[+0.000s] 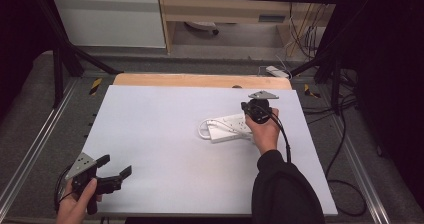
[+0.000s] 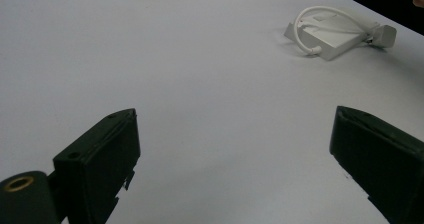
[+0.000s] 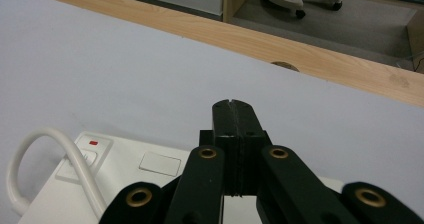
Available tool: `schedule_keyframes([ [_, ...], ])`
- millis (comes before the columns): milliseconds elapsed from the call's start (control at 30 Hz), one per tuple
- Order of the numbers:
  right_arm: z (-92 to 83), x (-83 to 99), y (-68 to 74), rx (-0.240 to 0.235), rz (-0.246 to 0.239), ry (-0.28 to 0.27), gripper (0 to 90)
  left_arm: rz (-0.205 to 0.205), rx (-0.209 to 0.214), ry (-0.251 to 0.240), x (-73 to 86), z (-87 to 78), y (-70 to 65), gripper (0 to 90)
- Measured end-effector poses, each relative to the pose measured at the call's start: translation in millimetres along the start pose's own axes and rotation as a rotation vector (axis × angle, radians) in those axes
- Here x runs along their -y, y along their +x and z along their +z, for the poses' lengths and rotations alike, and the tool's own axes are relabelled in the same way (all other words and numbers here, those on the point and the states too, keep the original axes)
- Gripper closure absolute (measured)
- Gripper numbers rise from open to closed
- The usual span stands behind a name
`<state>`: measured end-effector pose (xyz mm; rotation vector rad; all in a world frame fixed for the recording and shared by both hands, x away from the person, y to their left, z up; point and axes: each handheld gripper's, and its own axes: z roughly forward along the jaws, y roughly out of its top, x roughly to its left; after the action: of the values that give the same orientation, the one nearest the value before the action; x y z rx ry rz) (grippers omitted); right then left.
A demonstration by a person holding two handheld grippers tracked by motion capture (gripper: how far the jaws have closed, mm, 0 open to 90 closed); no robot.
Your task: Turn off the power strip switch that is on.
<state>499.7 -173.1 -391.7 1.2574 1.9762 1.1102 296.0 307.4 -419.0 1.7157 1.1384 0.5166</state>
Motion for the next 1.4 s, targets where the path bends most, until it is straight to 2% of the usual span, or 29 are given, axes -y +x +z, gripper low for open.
schedule_keyframes([
  [233, 7.3, 4.7, 1.1, 0.000, -0.002, 0.020, 90.0, -0.003, 0.001, 0.003, 0.3, 0.1, 0.0, 6.0],
  [400, 13.4, 10.3, -0.5, 0.011, 0.013, 0.037, 90.0, -0.005, 0.003, 0.003, 0.5, 0.1, 0.3, 6.0],
  [700, 23.1, 16.2, 5.1, 0.022, 0.024, 0.061, 90.0, -0.005, 0.004, 0.002, 0.5, 0.1, 0.3, 6.0],
  [1400, 30.2, 28.6, -0.3, 0.053, 0.059, 0.098, 90.0, 0.010, -0.002, 0.009, 0.4, 1.2, -1.0, 5.9],
])
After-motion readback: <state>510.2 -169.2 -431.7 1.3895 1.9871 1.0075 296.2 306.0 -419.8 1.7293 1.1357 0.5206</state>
